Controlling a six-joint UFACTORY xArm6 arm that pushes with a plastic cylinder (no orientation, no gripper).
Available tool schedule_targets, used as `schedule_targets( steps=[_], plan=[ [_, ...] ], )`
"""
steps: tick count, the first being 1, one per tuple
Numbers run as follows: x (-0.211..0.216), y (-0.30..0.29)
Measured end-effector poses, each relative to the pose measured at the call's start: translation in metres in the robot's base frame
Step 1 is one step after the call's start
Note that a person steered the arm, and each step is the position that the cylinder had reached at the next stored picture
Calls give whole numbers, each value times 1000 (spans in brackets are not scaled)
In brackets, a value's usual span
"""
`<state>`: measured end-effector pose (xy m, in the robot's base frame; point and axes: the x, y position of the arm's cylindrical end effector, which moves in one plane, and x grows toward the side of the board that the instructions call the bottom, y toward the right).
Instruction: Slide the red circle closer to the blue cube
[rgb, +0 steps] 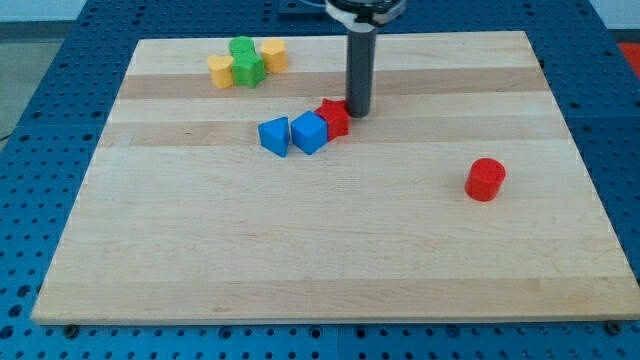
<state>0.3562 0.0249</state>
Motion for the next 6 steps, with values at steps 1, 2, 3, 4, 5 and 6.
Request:
schedule_targets(
  steps=[1, 2, 3, 4, 5, 6],
  plan=[
    [29, 0],
    [31, 83],
    [49, 218],
    [120, 242],
    [129, 171],
    [88, 67]
  ],
)
